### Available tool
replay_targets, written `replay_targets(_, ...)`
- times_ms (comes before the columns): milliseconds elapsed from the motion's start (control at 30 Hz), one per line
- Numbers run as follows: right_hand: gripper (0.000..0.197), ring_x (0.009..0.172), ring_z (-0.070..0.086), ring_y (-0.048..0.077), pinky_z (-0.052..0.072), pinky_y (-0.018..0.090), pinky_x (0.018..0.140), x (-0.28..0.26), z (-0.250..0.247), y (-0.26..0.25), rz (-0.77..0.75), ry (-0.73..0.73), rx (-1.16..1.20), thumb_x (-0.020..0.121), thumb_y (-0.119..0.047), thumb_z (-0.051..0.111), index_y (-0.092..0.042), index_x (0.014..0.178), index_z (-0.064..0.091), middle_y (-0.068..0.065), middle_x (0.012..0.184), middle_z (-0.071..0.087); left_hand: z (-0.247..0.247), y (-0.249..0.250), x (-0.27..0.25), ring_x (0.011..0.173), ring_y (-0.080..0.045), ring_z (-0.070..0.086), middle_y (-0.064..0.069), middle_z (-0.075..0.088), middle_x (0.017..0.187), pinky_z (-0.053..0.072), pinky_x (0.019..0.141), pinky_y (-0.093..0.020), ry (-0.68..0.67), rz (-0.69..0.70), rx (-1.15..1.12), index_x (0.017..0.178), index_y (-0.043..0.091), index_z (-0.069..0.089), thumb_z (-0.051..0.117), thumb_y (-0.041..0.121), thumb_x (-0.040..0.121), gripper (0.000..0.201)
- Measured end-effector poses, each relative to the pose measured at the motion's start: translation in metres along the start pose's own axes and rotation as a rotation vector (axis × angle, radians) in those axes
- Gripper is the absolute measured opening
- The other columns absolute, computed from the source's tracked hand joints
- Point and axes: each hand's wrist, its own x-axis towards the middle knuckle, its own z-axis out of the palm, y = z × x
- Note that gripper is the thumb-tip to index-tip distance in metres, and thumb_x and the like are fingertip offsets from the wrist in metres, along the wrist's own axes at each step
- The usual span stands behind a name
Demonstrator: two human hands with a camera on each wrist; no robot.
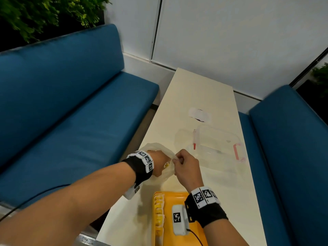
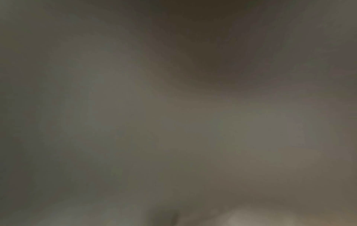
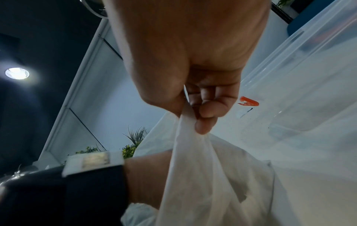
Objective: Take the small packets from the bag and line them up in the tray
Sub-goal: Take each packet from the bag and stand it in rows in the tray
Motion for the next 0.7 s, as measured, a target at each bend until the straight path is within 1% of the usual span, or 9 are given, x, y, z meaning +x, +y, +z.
replay_targets(67,0.012,0.066,0.065,0.019,0.058,0.037,0.065,0.001,-0.001,0.002,-0.001,0.004,-0.004,0.094,-0.015,0.061,-0.021,0.084,0.058,-0.003,0.071,0.066,0.001,0.002,0.01,0.084,-0.024,0.06,0.005,0.052,0.077,0.055,0.083,-0.037,-0.029,-0.014,0.049,0.116,0.016,0.061,0.065,0.021,0.093,0.024)
replay_targets(100,0.012,0.067,0.064,0.017,0.057,0.035,0.064,0.0,-0.001,0.003,0.001,0.003,-0.005,0.094,-0.016,0.061,-0.021,0.084,0.058,-0.004,0.072,0.065,0.002,0.003,0.014,0.089,-0.025,0.063,0.003,0.057,0.083,0.054,0.086,-0.037,-0.048,-0.017,0.068,0.12,0.016,0.061,0.064,0.024,0.094,0.027)
replay_targets(167,0.012,0.067,0.063,0.014,0.053,0.028,0.061,0.0,-0.002,0.005,-0.001,0.004,-0.012,0.095,-0.016,0.061,-0.021,0.084,0.058,-0.005,0.073,0.065,0.003,0.006,0.022,0.107,-0.029,0.064,-0.005,0.066,0.11,0.049,0.092,-0.038,-0.095,-0.015,0.118,0.132,0.018,0.057,0.06,0.027,0.098,0.035)
replay_targets(233,0.011,0.067,0.062,0.014,0.049,0.024,0.059,0.001,-0.003,0.006,-0.001,0.013,-0.01,0.094,-0.015,0.061,-0.021,0.084,0.058,-0.005,0.073,0.065,0.003,0.006,0.029,0.118,-0.03,0.06,-0.008,0.063,0.129,0.046,0.098,-0.039,-0.125,-0.006,0.131,0.14,0.018,0.051,0.06,0.025,0.1,0.042)
replay_targets(333,0.012,0.067,0.063,0.016,0.055,0.033,0.063,0.005,-0.005,0.006,0.014,0.021,0.011,0.094,-0.015,0.061,-0.02,0.084,0.058,-0.005,0.071,0.064,0.0,0.005,0.035,0.112,-0.028,0.059,-0.011,0.06,0.124,0.047,0.096,-0.037,-0.163,0.003,0.106,0.137,0.014,0.052,0.063,0.019,0.098,0.041)
replay_targets(400,0.012,0.068,0.063,0.017,0.057,0.035,0.065,0.007,-0.006,0.005,0.022,0.017,0.015,0.094,-0.015,0.061,-0.02,0.083,0.058,-0.005,0.07,0.063,0.0,0.005,0.039,0.12,-0.029,0.058,-0.01,0.059,0.132,0.046,0.099,-0.038,-0.173,0.007,0.114,0.138,0.012,0.052,0.063,0.017,0.097,0.042)
replay_targets(533,0.011,0.067,0.061,0.014,0.054,0.031,0.064,0.009,-0.005,0.003,0.019,0.016,0.01,0.094,-0.015,0.061,-0.019,0.084,0.059,-0.006,0.07,0.063,0.003,0.004,0.045,0.122,-0.029,0.059,-0.009,0.061,0.134,0.046,0.098,-0.037,-0.149,-0.013,0.099,0.133,0.011,0.055,0.068,0.016,0.094,0.041)
replay_targets(600,0.01,0.065,0.059,0.013,0.052,0.028,0.062,0.009,-0.005,0.003,0.025,0.02,0.016,0.094,-0.014,0.061,-0.018,0.085,0.059,-0.005,0.07,0.063,0.005,0.002,0.046,0.126,-0.029,0.057,-0.009,0.06,0.135,0.044,0.101,-0.036,-0.129,-0.013,0.079,0.136,0.01,0.052,0.067,0.016,0.095,0.044)
replay_targets(700,0.011,0.064,0.059,0.014,0.054,0.032,0.064,0.01,-0.006,0.002,0.032,0.028,0.032,0.094,-0.013,0.061,-0.017,0.084,0.059,-0.005,0.068,0.061,0.005,0.0,0.048,0.128,-0.031,0.056,-0.012,0.06,0.137,0.043,0.104,-0.038,-0.112,0.017,0.044,0.137,0.007,0.052,0.064,0.012,0.097,0.042)
